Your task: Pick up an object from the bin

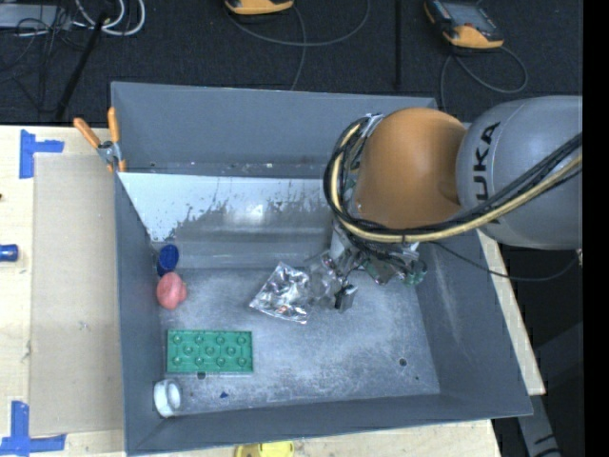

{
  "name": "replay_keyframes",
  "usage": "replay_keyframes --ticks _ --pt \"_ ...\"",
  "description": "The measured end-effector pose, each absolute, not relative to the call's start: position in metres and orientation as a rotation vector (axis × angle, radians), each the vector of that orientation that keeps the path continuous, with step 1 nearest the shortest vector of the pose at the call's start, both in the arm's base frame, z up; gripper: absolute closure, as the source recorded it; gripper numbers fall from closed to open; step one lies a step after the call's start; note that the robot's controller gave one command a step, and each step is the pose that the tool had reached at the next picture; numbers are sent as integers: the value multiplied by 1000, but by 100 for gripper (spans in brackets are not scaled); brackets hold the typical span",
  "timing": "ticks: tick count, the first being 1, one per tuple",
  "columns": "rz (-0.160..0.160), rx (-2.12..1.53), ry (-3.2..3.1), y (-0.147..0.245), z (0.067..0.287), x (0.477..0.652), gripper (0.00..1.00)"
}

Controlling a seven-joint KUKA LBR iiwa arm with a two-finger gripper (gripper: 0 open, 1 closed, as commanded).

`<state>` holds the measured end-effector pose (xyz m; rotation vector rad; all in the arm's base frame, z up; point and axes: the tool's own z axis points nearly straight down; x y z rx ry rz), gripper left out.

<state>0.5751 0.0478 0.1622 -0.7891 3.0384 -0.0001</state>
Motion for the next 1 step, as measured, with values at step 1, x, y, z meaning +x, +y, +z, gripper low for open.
replay_keyframes --ticks 1 --pt "-1 -784 3038 49 187 576 100"
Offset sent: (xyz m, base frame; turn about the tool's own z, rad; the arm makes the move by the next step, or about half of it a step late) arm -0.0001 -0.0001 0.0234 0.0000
